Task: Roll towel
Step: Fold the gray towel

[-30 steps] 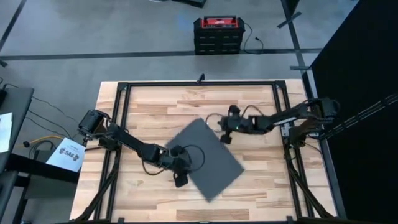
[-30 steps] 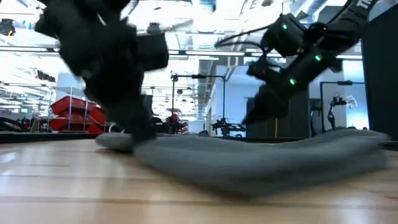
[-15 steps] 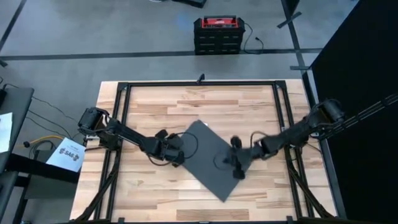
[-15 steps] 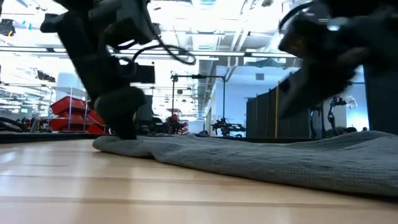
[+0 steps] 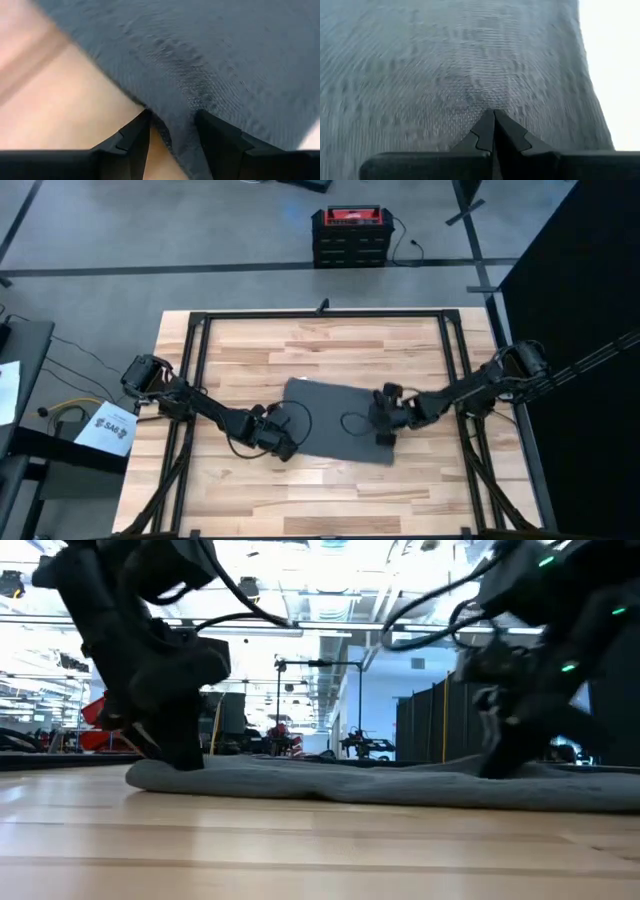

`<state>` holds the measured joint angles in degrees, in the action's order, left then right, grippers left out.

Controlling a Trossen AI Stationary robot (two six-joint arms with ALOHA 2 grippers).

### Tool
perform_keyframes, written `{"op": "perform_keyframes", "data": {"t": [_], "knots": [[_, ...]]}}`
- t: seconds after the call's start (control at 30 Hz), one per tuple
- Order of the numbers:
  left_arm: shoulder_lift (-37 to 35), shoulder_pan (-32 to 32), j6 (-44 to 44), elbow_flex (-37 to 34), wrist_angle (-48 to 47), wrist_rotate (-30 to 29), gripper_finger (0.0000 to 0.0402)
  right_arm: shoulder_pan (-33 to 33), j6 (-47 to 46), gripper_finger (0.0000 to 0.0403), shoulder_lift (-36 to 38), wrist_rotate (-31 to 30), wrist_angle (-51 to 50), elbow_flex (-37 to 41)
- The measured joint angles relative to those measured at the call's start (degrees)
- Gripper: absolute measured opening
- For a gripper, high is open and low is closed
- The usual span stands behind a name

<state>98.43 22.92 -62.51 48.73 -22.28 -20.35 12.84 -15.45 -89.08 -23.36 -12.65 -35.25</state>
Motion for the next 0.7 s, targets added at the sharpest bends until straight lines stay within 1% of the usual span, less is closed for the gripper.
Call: {"op": "perform_keyframes", "data": {"t": [0.1,0.17,0.2,0.27,0.37,0.4,0.47,0.5,0.57,0.67,0.7], "knots": [[0.28,0.63,4.87,1.98,0.27,2.65,0.015,-5.07,4.9,0.0,-0.14,0.05,2.39,0.06],[0.28,0.69,9.05,4.08,-1.06,3.99,0.015,-7.11,7.22,0.0,-0.1,0.32,2.13,-0.49],[-0.17,0.37,10.76,5.09,-2.67,3.56,0.015,-7.61,8.27,0.0,0.53,0.36,1.8,-0.76],[-1.23,-0.85,12.81,7.11,-7.54,-0.14,0.015,-8.12,9.76,0.0,2.41,0.37,1.57,-1.16],[-2.29,-4.11,13.25,9.47,-18.37,-9.77,0.015,-8.11,9.95,0.0,6.94,0.45,1.73,-1.33],[-2.82,-5.37,13.24,9.84,-21.44,-12.08,0.015,-8.11,9.93,0.0,8.65,0.53,1.89,-1.35],[-3.66,-8.53,13.8,9.97,-24.83,-13.92,0.015,-8.11,9.35,0.0001,12.2,0.8,0.98,-1.33],[-3.92,-10.2,14.58,9.68,-25.14,-13.91,0.015,-8.17,8.62,0.0003,13.72,0.93,1.28,-1.33],[-3.97,-13.87,17.9,8.47,-24.32,-11.58,0.015,-8.56,7.47,0.0012,16.31,1.47,0.76,-1.35],[-3.97,-17.81,24.1,6.1,-19.95,-3.76,0.015,-9.36,5.87,0.0037,18.67,3.26,0.05,-1.35],[-3.97,-18.68,25.85,5.48,-19.4,-2.74,0.015,-9.68,5.3,0.0047,19.06,4.06,-0.02,-1.35]]}}
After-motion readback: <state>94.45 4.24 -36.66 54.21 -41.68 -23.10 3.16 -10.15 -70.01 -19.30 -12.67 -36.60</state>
